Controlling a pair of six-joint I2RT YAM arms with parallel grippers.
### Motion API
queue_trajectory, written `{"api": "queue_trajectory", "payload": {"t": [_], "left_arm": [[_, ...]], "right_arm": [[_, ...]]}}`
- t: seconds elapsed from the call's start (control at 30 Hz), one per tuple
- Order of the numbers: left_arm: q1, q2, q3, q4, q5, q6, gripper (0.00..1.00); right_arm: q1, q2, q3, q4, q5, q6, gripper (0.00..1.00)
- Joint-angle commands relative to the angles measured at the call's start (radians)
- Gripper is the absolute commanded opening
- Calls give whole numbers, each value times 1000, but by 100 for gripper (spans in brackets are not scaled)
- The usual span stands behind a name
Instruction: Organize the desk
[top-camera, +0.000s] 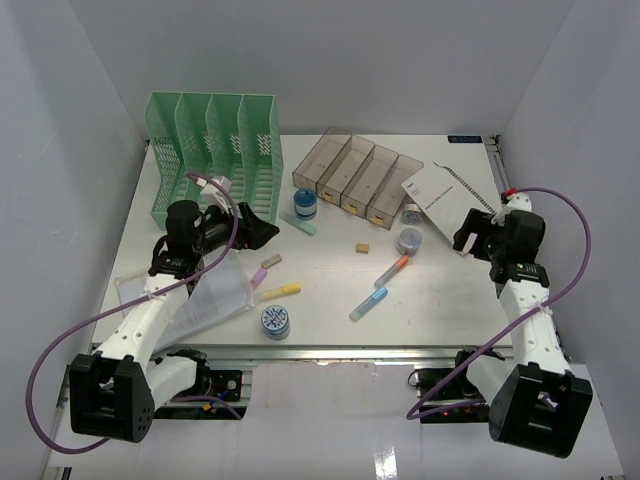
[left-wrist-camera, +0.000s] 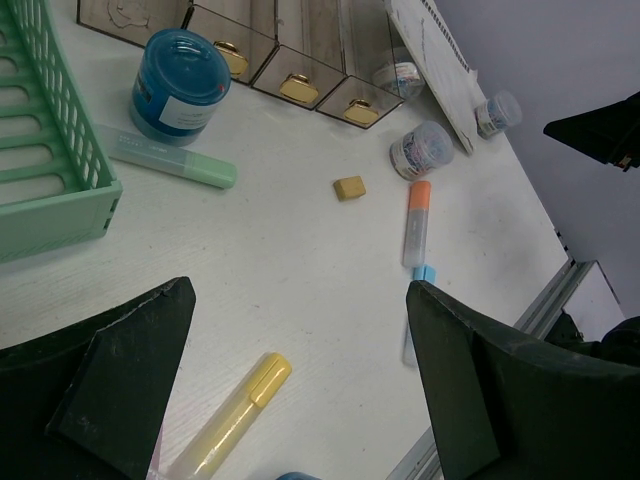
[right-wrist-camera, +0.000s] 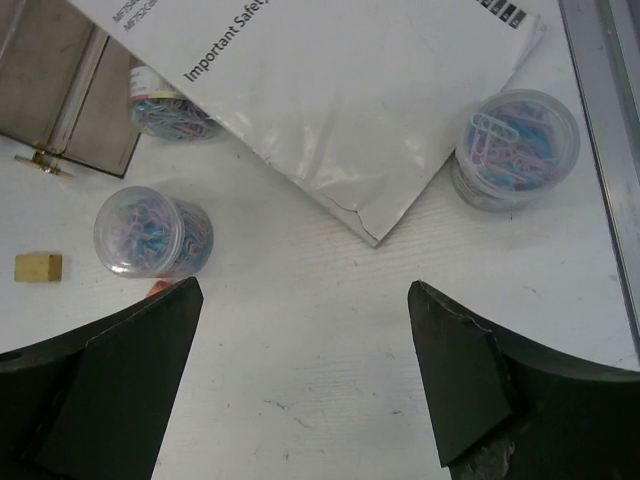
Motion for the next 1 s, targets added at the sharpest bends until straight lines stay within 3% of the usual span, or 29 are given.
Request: {"api": "queue_trajectory", "payload": {"t": [0.0, 0.13, 0.37, 0.6, 0.73, 0.83, 0.97], "left_arm": [[-6, -32, 16, 18, 31, -7, 98], [-5, -46, 11, 23, 40, -12, 98], [-6, -98, -23, 16, 37, -1, 98], [-6, -117, -26, 9, 31, 10, 98], [-6, -120, -26, 11, 39, 8, 98], [-6, -125, -23, 11, 34, 8, 98], [-6, -136, -21, 7, 27, 11, 98]], "right_arm": [[-4, 26, 76, -52, -145, -198, 90], [-3, 119, 185, -206, -221, -428, 90], [-3, 299, 436, -534, -147, -597, 90], [-1, 306, 406, -507, -252, -752, 90], [2, 349, 436, -507, -98, -732, 90], [-1, 454, 516, -636, -91, -782, 90], [-14, 529, 530, -601, -79, -794, 90]]}}
